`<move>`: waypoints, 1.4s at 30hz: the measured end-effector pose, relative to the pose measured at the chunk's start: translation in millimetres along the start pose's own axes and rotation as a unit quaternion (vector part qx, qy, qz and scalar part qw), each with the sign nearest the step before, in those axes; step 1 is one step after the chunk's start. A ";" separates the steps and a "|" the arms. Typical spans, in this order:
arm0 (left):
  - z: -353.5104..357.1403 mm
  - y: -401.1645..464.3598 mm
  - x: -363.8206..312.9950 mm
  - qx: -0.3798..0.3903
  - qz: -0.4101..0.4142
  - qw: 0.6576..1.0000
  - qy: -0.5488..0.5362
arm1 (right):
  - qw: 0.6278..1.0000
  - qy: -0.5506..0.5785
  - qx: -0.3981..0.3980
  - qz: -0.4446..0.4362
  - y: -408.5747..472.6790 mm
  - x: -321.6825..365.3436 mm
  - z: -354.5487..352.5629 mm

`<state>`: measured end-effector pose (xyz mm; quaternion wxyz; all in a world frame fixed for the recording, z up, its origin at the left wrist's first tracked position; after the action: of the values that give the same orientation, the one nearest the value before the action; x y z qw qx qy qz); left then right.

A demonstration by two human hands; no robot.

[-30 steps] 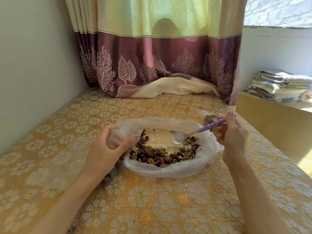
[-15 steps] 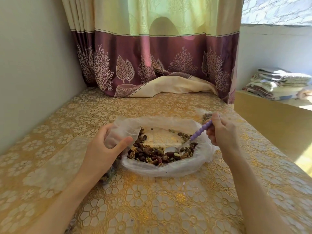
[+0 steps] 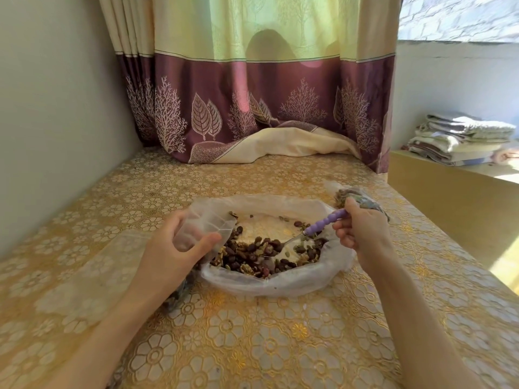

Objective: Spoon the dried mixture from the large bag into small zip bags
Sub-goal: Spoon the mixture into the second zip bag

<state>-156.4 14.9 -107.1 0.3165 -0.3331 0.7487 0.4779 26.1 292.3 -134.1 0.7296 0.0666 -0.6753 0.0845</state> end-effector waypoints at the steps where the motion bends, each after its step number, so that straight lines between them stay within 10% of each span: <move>1: 1.7 -0.6 -1.7 0.006 0.005 1.000 -0.002 | 1.000 0.007 -0.003 -0.001 0.5 0.6 -1.0; 15: 12.7 -5.7 -7.5 0.050 0.033 0.998 0.010 | 0.984 0.149 -0.021 -0.092 -36.0 38.8 6.5; 33: 5.2 -3.6 -2.8 0.005 0.000 0.999 -0.033 | 0.933 0.175 0.208 -0.237 -112.3 74.0 59.5; 42: 0.4 -2.4 -0.9 -0.016 -0.003 1.000 -0.025 | 0.966 0.144 -0.015 -0.214 -62.5 59.3 14.5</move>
<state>-153.9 14.7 -107.8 0.3310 -0.3288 0.7317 0.4969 29.7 230.2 -72.8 0.8214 0.1858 -0.5340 -0.0755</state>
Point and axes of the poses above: each hand's wrist, its own y-axis towards the middle knuckle, its own z-axis out of the palm, x = y × z, the point moved 10 cm from there along y, towards the middle knuckle, and after that the axes turned 14 degrees about -x, right-handed, at the moved point
